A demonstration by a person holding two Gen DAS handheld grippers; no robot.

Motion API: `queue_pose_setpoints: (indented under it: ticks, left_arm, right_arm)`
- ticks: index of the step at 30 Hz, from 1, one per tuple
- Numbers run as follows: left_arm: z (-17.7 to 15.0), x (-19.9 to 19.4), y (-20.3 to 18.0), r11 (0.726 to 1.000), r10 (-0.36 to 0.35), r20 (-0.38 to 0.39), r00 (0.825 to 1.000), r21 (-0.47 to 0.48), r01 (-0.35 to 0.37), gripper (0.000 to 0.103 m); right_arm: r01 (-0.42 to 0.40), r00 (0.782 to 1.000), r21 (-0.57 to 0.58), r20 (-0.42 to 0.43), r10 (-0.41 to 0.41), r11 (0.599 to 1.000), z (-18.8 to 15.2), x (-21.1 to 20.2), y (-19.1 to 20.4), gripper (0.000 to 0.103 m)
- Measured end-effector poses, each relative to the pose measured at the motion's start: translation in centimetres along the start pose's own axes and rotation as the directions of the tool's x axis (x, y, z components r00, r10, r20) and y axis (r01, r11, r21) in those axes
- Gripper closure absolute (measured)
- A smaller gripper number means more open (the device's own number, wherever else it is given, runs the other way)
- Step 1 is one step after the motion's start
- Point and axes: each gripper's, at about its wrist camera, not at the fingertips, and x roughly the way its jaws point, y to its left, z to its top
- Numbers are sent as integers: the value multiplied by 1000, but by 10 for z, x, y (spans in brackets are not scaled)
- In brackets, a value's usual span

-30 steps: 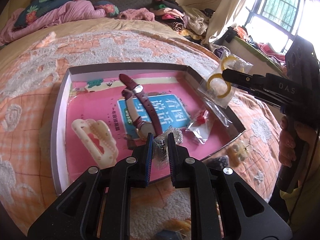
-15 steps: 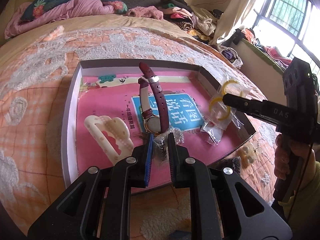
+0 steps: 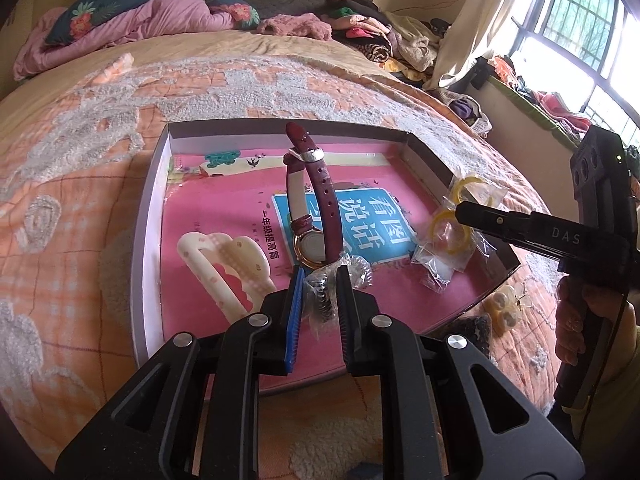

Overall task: Organize jewelry
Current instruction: 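Lower the comb into the box with the left gripper while the right lowers the yellow bag, then open both grippers and withdraw them from the box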

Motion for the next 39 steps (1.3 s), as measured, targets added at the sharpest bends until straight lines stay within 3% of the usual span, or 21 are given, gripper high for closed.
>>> queue_pose_setpoints:
  ticks: [3,6,18,30,34,39]
  left_arm:
    - [1,0,1,1000,-1,-1,1000,-2,1,94]
    - [1,0,1,1000,-2,-1,1000,-2,2,94]
    - [0,0,3,1000,3,-1,1000,-6,-3,94]
    - [2,-16,10,999,16,37,999,-31,-15,68]
    - [4,-27,11,999,30,64,997,-43,-27,46]
    - [5,-44,14,997,24,104,994,-70,-16,38]
  right_arm:
    - [-3,1000,22,4,3,1000,-1,-4,-3,69]
    - [-5,1000,27,15,5,1000,-2,-10,-3,66]
    - [-2,994,17,113,0,1000,-2,-48,4,32]
    - [0,984,47,178,-8,999,-3,-79,-4,24]
    - [0,981,44,192,-9,999,-6,-89,-4,23]
    - [10,977,34,210,-17,999,-9,-99,-1,23]
